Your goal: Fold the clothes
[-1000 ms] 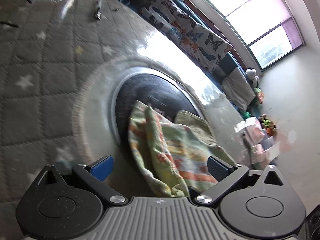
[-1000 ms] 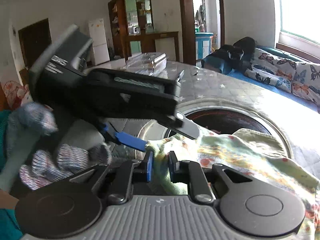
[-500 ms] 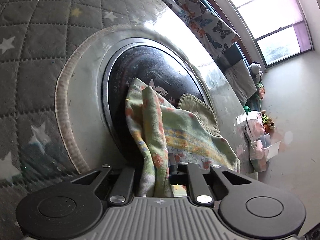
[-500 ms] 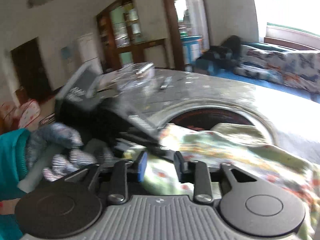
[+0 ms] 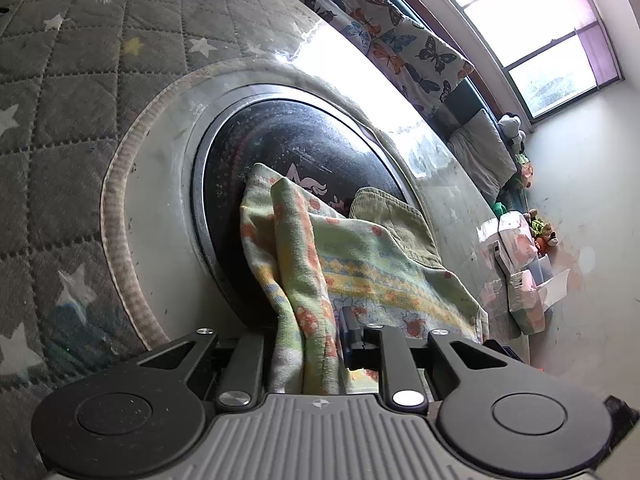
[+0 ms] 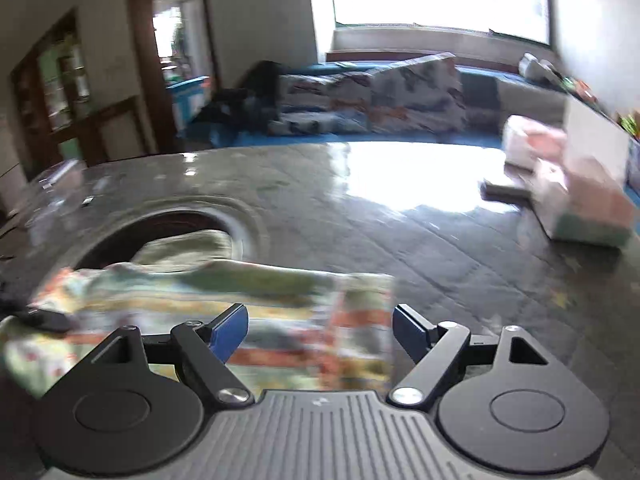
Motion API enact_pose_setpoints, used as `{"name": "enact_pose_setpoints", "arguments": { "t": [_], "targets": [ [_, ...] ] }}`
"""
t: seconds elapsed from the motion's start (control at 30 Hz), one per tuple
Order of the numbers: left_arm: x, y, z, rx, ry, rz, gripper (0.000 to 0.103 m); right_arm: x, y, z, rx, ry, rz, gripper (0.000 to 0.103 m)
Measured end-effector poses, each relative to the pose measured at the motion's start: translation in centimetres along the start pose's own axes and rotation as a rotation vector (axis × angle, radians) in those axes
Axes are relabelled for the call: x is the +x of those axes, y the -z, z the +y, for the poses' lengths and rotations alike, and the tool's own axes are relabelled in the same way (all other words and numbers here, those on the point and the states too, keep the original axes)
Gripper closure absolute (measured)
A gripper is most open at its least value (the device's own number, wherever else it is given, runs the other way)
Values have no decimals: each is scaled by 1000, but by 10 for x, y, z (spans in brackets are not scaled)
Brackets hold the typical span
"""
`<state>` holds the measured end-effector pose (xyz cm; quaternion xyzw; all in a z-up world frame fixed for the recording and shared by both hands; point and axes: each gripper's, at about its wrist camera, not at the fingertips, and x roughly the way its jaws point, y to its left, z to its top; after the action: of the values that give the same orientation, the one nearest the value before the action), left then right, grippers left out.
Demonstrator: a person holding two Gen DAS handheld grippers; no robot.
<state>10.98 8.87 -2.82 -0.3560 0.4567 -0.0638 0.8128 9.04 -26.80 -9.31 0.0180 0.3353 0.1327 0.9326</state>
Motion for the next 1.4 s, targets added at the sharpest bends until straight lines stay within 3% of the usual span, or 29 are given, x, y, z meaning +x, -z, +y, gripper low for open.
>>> {"name": "enact_pose_setpoints", "arguments": {
  "t": [0.23, 0.37, 0.5, 0.87, 1.4],
  "targets": [
    [1, -2, -3, 26, -10, -2, 83, 17, 7, -18, 67, 1, 18, 25],
    [1, -3, -5, 51, -22, -6, 85, 13, 9, -4, 43, -11, 14, 49],
    [1, -2, -10, 97, -38, -13, 85, 8, 9, 1, 74, -35, 21, 88],
    [-18, -7, -60, 296, 12, -72, 92, -42, 2, -6, 135, -64, -78, 94],
    [23, -1, -182, 492, 133, -36, 92, -127, -36, -67, 126, 155, -246, 94]
  ]
}}
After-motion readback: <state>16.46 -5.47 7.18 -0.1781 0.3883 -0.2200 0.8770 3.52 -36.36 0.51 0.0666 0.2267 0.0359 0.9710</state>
